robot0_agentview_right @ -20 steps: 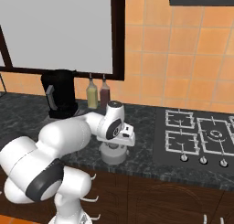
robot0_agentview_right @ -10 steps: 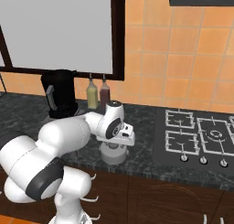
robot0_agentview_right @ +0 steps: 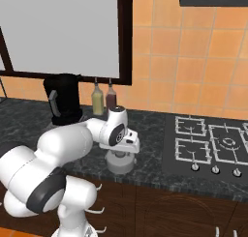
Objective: Close the lid blender by securely placing the lid on top.
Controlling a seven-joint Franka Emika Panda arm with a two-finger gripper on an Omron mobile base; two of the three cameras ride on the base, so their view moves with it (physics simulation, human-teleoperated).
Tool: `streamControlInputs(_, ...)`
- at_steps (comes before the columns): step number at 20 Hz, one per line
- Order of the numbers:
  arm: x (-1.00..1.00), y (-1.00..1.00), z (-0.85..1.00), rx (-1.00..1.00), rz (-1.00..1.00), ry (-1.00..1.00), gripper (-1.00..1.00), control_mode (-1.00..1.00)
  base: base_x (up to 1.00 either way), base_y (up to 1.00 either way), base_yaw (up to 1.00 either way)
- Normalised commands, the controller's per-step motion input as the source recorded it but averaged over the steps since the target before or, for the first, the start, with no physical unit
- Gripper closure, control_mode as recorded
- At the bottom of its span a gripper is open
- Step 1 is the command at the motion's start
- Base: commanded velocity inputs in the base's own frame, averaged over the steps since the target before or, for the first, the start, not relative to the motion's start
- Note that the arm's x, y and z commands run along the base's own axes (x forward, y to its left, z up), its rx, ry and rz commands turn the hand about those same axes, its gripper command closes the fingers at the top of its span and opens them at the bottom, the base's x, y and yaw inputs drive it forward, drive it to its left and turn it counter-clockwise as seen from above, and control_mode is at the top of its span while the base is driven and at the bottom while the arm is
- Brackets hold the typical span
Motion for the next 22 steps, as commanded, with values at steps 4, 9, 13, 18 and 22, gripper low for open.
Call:
streamControlInputs(4, -0.07, 0.16, 0.01, 0.00, 0.00, 0.00, 1.00, -1.00, 0.00, 0.00, 0.00)
streamControlInputs(9, -0.07, 0.01, 0.33, 0.00, 0.00, 0.00, 1.00, -1.00, 0.00, 0.00, 0.00)
streamControlInputs(13, -0.07, 0.00, 0.77, 0.00, 0.00, -0.04, 1.00, -1.00, 0.00, 0.00, 0.00)
streamControlInputs(18, -0.05, 0.00, 0.99, 0.00, 0.00, -0.02, 1.00, -1.00, 0.00, 0.00, 0.00)
streamControlInputs(22, -0.07, 0.00, 0.98, 0.01, 0.00, -0.02, 1.00, -1.00, 0.00, 0.00, 0.00)
